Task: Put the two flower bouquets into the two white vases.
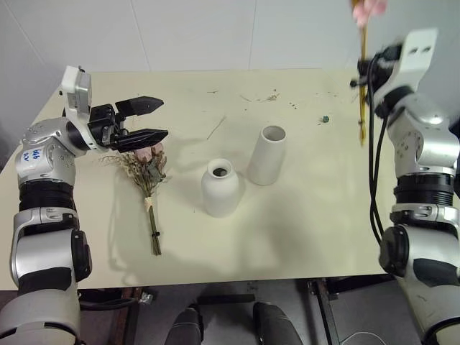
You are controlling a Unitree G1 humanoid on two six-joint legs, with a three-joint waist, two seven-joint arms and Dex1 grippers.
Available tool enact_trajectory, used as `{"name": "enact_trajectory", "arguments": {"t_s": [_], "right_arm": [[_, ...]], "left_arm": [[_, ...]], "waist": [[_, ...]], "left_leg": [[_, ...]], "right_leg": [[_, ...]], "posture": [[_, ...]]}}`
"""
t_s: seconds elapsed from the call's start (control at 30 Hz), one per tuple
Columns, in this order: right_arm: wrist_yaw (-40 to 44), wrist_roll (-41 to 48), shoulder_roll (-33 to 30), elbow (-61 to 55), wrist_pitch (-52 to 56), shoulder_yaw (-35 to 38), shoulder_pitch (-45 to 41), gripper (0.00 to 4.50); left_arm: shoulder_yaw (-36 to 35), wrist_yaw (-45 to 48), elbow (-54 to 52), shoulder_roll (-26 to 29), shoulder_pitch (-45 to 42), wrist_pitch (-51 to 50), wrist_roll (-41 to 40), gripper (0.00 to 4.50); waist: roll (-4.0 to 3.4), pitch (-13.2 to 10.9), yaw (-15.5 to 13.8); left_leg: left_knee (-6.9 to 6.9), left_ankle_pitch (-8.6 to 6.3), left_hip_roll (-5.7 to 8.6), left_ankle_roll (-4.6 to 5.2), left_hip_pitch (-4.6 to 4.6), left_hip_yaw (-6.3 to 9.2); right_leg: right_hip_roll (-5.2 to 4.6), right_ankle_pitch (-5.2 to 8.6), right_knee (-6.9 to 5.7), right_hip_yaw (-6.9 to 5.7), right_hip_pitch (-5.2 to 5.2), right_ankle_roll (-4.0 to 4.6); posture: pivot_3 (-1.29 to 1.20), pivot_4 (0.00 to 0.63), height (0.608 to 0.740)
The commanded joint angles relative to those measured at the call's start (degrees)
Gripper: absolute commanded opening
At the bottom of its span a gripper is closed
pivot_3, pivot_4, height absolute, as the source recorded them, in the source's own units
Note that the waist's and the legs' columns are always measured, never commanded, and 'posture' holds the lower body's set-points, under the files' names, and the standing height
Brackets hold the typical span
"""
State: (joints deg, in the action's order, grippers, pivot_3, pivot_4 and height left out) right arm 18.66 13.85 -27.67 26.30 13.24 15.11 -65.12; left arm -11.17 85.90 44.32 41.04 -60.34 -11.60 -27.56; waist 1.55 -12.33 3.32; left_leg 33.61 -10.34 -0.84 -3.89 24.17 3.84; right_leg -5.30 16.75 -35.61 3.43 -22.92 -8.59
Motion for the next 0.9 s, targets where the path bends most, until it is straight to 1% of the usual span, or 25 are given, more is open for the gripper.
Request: {"name": "enact_trajectory", "arguments": {"t_s": [0.03, 0.13, 0.23, 0.4, 0.67, 0.9], "right_arm": [[0.36, 3.23, 3.77, -4.92, -6.18, 0.83, -2.5, 0.05], [2.41, 6.08, 8.78, -7.23, -10.66, 0.36, -3.3, 0.05], [5.62, 8.42, 13.13, -8.95, -12.21, -1.49, -1.58, 0.05], [8.36, 9.19, 16.22, -10.07, -13.2, -3.86, 1.52, 0.05], [10.18, 9.87, 17.93, -11.2, -12.8, -5.57, 5.18, 0.05], [9.73, 10.14, 19.14, -11.38, -12.85, -5.85, 7.47, 0.05]], "left_arm": [[-0.41, 1.36, 0.55, 1.17, -1.78, 1.56, 0.81, 4.5], [-0.87, 1.25, 0.33, 1.12, -1.74, 1.46, 0.68, 4.5], [-1.3, 0.99, -0.96, 1.63, -0.82, 1.0, 0.35, 4.5], [-2.3, 0.33, -3.53, 2.72, 1.19, -0.17, -0.42, 4.5], [-4.27, -1.36, -8.6, 4.0, 5.08, -2.66, -1.5, 4.5], [-5.33, -2.69, -11.67, 4.29, 7.25, -4.23, -2.22, 4.5]], "waist": [[0.0, 0.0, -0.01], [0.0, 0.0, -0.01], [0.0, 0.0, 0.0], [0.0, 0.0, -0.01], [0.0, 0.0, -0.03], [0.0, 0.0, -0.02]], "left_leg": [[0.0, 0.0, 0.01, 0.0, 0.01, 0.0], [-0.04, 0.0, 0.0, 0.0, 0.01, 0.0], [-0.06, 0.0, 0.0, 0.0, 0.01, 0.01], [-0.05, 0.0, 0.0, 0.0, 0.0, 0.01], [-0.05, 0.02, -0.01, -0.01, 0.0, 0.02], [-0.06, 0.02, -0.01, -0.01, -0.02, 0.03]], "right_leg": [[-0.01, 0.0, -0.01, 0.0, 0.0, 0.0], [0.0, 0.0, -0.03, -0.01, 0.0, 0.0], [0.0, 0.0, -0.04, -0.01, 0.0, -0.01], [0.0, 0.0, -0.07, -0.01, -0.01, 0.0], [0.01, 0.01, -0.17, 0.0, -0.05, 0.02], [0.02, 0.02, -0.19, -0.01, -0.06, 0.04]], "posture": [[0.0, 0.15, 0.74], [0.0, 0.15, 0.74], [0.0, 0.15, 0.74], [0.0, 0.15, 0.74], [0.0, 0.15, 0.74], [0.0, 0.15, 0.74]]}}
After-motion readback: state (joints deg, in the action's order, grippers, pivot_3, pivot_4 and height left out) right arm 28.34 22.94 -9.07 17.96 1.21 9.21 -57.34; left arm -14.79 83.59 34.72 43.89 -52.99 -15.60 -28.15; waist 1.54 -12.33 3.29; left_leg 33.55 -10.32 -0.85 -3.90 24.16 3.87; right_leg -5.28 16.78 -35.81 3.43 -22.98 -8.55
